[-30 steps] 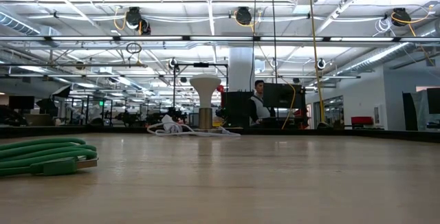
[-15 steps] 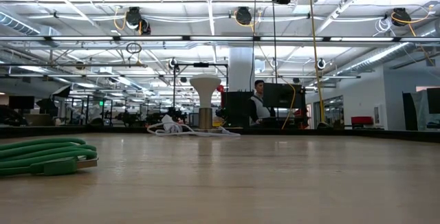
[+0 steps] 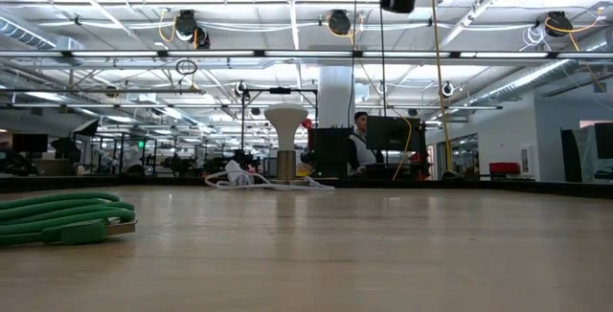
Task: Pick & Place USB Port
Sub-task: Put the blue video cable into the gray bin
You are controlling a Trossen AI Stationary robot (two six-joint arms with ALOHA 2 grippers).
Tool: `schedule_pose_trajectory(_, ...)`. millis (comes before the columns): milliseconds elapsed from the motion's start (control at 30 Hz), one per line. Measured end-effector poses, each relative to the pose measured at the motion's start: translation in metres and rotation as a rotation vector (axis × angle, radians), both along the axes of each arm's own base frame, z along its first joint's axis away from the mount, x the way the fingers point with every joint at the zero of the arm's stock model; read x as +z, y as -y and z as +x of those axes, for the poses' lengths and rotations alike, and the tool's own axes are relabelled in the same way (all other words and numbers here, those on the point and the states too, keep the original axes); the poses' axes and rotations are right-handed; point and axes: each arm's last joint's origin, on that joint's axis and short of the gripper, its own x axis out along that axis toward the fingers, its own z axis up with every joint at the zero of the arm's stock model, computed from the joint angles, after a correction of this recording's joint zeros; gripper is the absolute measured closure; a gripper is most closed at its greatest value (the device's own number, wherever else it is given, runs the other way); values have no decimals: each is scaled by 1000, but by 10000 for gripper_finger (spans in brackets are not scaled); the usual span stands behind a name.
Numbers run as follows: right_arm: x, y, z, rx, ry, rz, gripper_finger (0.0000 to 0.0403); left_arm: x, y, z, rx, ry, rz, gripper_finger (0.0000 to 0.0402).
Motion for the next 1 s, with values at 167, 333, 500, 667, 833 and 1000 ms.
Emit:
schedule_pose_trajectory(167,-6,3,-11,246,-142,66,377,-1,22,-8,-109,-37,-26,271)
schedule_pose_trajectory(333,2,-4,-35,503,-261,184,377,-6,41,-25,-123,-104,-42,286)
schedule_pose_trajectory(500,3,-19,-72,630,-482,272,377,-12,54,-44,-85,-180,-55,317)
schedule_pose_trajectory(667,-8,-41,-110,636,-759,257,377,-12,62,-50,-86,-175,-49,346)
schedule_pose_trajectory(833,-12,-68,-128,587,-835,177,377,-12,63,-50,-91,-174,-50,368)
schedule_pose_trajectory(1000,-12,-102,-124,592,-764,182,377,-12,63,-50,-113,-186,-47,367)
